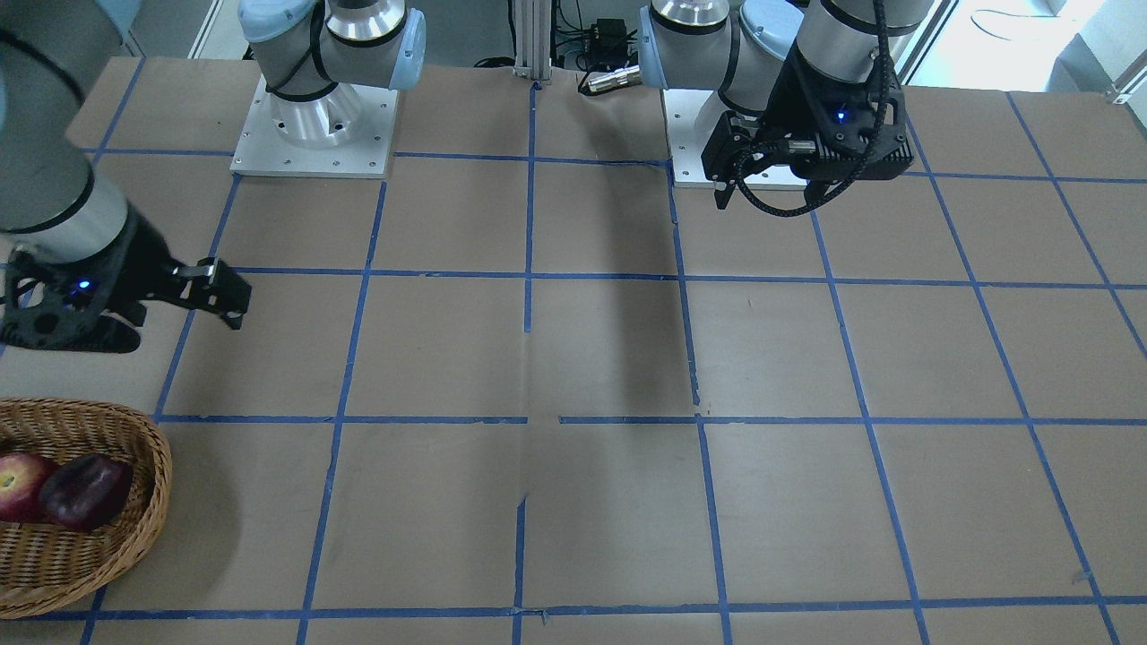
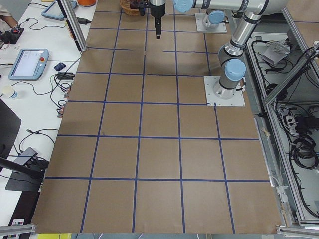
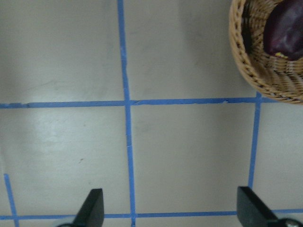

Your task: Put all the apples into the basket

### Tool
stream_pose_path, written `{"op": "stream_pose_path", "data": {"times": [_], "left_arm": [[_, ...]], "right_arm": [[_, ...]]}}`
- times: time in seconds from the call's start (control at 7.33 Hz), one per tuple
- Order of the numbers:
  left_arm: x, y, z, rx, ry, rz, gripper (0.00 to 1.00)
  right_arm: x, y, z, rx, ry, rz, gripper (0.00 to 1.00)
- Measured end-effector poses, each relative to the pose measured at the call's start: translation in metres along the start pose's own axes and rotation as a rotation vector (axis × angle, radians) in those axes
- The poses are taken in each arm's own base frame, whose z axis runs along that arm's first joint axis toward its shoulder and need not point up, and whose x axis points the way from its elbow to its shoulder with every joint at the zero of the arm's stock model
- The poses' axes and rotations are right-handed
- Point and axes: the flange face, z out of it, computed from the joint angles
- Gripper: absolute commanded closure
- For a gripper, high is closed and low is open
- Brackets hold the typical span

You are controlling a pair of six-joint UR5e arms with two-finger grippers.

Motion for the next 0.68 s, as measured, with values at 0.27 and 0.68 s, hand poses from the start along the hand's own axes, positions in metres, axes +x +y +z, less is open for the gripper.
{"op": "stream_pose_path", "data": {"times": [0.27,0.68], "left_arm": [[0.0,0.0,0.0,-0.001,0.002,0.002,0.0],[0.0,0.001,0.0,0.001,0.001,0.006,0.0]], "right_arm": [[-0.026,0.048,-0.014,-0.028,-0.009,0.0,0.0],[-0.03,0.068,-0.032,-0.06,-0.01,0.002,0.0]]}}
